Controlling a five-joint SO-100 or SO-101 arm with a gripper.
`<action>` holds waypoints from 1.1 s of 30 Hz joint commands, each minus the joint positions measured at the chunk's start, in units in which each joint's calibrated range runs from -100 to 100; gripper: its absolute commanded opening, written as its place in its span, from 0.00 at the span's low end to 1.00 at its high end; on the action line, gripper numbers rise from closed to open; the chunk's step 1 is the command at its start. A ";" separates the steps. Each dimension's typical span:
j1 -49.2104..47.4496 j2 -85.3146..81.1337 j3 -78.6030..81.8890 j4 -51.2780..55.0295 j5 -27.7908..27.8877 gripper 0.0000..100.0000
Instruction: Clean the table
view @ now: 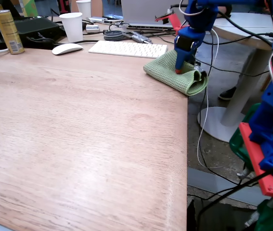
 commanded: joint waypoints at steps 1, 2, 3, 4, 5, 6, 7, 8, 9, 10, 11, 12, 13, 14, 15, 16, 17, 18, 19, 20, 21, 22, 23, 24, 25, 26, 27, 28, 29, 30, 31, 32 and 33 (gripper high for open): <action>2.19 -4.50 -0.81 3.44 0.20 0.00; 2.70 -8.70 -0.81 7.22 0.20 0.00; 2.70 -12.65 -0.81 11.00 0.24 0.00; 2.53 -16.25 -0.81 14.20 0.24 0.00; 1.17 -19.85 -0.81 16.42 0.24 0.00; 0.67 -23.37 -0.81 17.81 0.24 0.00; 0.33 -26.28 -0.81 18.55 0.24 0.00; -1.70 -28.60 -0.81 18.71 0.24 0.00; -7.29 -30.49 -0.81 18.71 0.20 0.00; -12.36 -32.03 -0.81 18.71 0.20 0.00; -15.92 -33.66 -0.81 18.71 0.15 0.00; -19.81 -35.29 -0.81 18.71 0.15 0.00; -24.71 -36.83 -0.91 18.80 0.15 0.00; -30.13 -37.95 -0.91 18.80 0.10 0.00; -35.54 -38.81 -0.91 18.80 -0.10 0.00; -40.62 -39.23 -0.91 18.80 -0.39 0.00; -45.19 -39.41 -1.00 18.80 -0.49 0.00; -48.91 -39.49 -1.28 18.80 -0.49 0.00; -52.63 -39.49 -1.66 18.71 -0.54 0.00; -55.85 -39.49 -1.76 18.71 -0.54 0.00; -58.56 -39.49 -1.76 18.71 -0.54 0.00; -60.92 -39.49 -1.76 18.22 -0.54 0.00; -62.95 -39.49 -1.85 17.65 -0.54 0.00; -65.32 -39.49 -1.85 17.56 -0.54 0.00; -68.71 -39.41 -1.85 17.48 -0.54 0.00; -72.43 -38.89 -2.23 17.48 -0.54 0.00; -75.98 -38.46 -3.83 17.48 -0.59 0.00; -78.86 -38.29 -5.72 17.48 -0.59 0.00; -81.40 -37.52 -7.14 17.48 -0.59 0.00; -84.11 -35.12 -8.93 17.48 -0.59 0.00; -86.47 -32.12 -11.29 17.48 -0.59 0.00; -87.66 -29.20 -13.65 17.48 -0.59 0.00; -88.50 -26.54 -15.63 17.48 -0.59 0.00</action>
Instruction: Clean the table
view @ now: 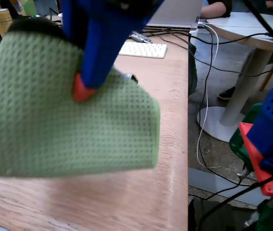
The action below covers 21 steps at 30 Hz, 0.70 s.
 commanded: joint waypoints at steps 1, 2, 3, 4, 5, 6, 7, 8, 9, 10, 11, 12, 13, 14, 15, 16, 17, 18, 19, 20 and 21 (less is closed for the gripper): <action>-3.30 6.38 -7.93 -0.99 -0.20 0.00; -3.98 9.04 -9.07 -1.07 -0.15 0.00; -4.48 11.87 -10.48 -1.07 -0.15 0.00; -4.48 14.79 -11.80 -1.07 -0.15 0.00; -4.48 17.53 -12.94 -1.07 -0.15 0.00; -4.48 20.70 -13.22 -1.07 -0.15 0.00; -4.48 24.05 -13.31 -1.15 -0.15 0.00; -4.48 27.65 -13.31 -1.64 -0.15 0.00; -4.48 31.00 -13.31 -3.45 -0.15 0.00; -4.48 33.22 -13.31 -5.91 -0.15 0.00; -4.48 34.68 -13.31 -8.13 -0.15 0.00; -4.32 35.71 -13.31 -9.28 -0.10 0.00; -3.98 37.08 -13.31 -9.44 -0.10 0.00; -3.81 38.71 -13.31 -9.44 -0.10 0.00; -3.13 38.89 -13.31 -9.44 -0.10 0.00; -2.79 38.97 -13.31 -9.28 -0.05 0.00; -2.62 39.14 -13.31 -8.62 0.24 0.00; -2.12 39.23 -13.31 -8.29 0.34 0.00; -0.76 39.31 -13.31 -8.21 0.39 0.00; 2.45 39.40 -13.31 -8.21 0.44 0.00; 5.67 39.40 -13.31 -8.21 0.49 0.00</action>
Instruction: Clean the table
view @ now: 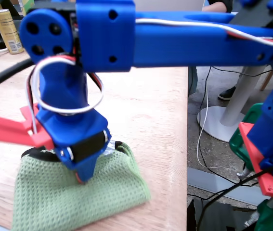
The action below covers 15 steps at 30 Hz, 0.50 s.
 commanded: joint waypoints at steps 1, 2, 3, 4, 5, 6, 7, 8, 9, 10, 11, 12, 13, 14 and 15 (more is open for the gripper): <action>9.90 0.75 -0.87 -0.67 0.39 0.00; 13.45 0.75 -0.87 -0.67 0.44 0.00; 16.33 0.75 -0.87 -0.67 0.44 0.00; 19.37 0.75 -0.87 -0.76 0.49 0.00; 22.59 0.75 -0.87 -0.84 0.49 0.00; 25.46 0.75 -0.87 -0.92 0.54 0.00; 28.51 0.83 -0.87 -0.84 0.54 0.00; 31.72 0.83 -0.87 -0.84 0.59 0.00; 37.31 0.83 -0.87 -0.92 0.73 0.00; 40.18 0.83 -0.87 -0.92 1.90 0.00; 43.40 0.83 -0.87 -0.92 3.42 0.00; 46.95 0.83 -0.87 -1.00 4.59 0.00; 49.83 0.83 -0.87 -1.49 5.08 0.00; 52.87 0.83 -0.87 -1.82 5.13 0.00; 55.75 0.83 -0.97 -1.91 5.18 0.00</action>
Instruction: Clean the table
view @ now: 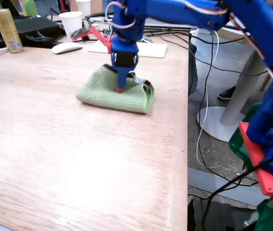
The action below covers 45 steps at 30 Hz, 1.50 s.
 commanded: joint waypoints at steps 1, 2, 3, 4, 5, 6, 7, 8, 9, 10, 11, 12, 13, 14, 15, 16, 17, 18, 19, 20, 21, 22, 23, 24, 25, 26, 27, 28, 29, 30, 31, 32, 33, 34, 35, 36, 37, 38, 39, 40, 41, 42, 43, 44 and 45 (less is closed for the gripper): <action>10.61 -0.29 -0.18 -0.66 0.49 0.00; 15.00 -0.12 -1.50 -0.75 0.93 0.00; 19.57 0.22 -2.17 -0.75 2.30 0.00; 23.13 1.51 -2.35 -0.75 3.91 0.00; 23.97 1.94 -2.35 -0.75 4.35 0.00; 24.14 1.94 -2.35 -0.66 4.25 0.00; 25.66 0.91 -2.35 0.49 4.20 0.00; 27.86 -4.75 -1.69 0.57 4.54 0.00; 27.86 -8.61 -1.41 0.57 4.54 0.00; 27.19 -12.04 -1.41 0.57 4.54 0.00; 26.17 -15.56 -1.41 0.65 4.44 0.00; 26.00 -19.24 -1.41 0.65 4.40 0.00; 25.33 -23.10 -1.41 0.65 4.49 0.00; 21.10 -26.79 -1.41 0.65 4.49 0.00; 15.68 -29.62 -1.41 0.65 4.54 0.00; 11.28 -31.68 -1.41 0.65 4.54 0.00; 6.71 -33.65 -1.41 0.65 4.59 0.00; 1.98 -35.45 -1.41 0.65 4.59 0.00; -2.08 -36.48 -1.41 0.65 4.59 0.00; -6.65 -36.74 -1.98 0.49 4.64 0.00; -12.07 -36.74 -2.26 -0.50 4.79 0.00; -16.97 -36.40 -2.35 -0.66 4.84 0.00; -22.05 -35.80 -2.45 -0.66 4.84 0.00; -27.13 -35.45 -2.45 -0.75 4.84 0.00; -31.36 -33.65 -3.11 -0.75 4.84 0.00; -33.90 -30.91 -6.41 -0.75 4.84 0.00; -35.08 -27.22 -11.60 -0.75 4.84 0.00; -35.42 -23.19 -18.12 -0.66 4.84 0.00; -35.42 -19.24 -25.29 -0.66 4.84 0.00; -35.42 -15.64 -32.18 -0.66 4.84 0.00; -35.42 -12.13 -38.41 -0.66 4.84 0.00; -35.42 -8.87 -43.51 -0.66 4.88 0.00; -35.42 -5.87 -47.28 -0.66 4.93 0.00; -35.42 -3.21 -48.60 -0.66 5.37 0.00; -35.42 -0.81 -48.60 -0.66 6.94 0.00; -35.42 1.51 -48.60 -0.66 8.40 0.00; -35.42 3.40 -48.60 -0.75 8.94 0.00; -35.42 5.11 -48.60 -0.75 8.89 0.00; -35.42 7.08 -48.60 -0.75 8.74 0.00; -35.42 9.74 -48.60 -0.83 8.69 0.00; -35.42 12.49 -48.60 -0.91 8.89 0.00; -35.42 14.97 -48.60 -0.91 9.13 0.00; -35.59 17.12 -48.60 -0.91 9.18 0.00; -36.26 19.01 -48.60 -1.57 9.18 0.00; -37.62 20.98 -48.60 -4.19 9.18 0.00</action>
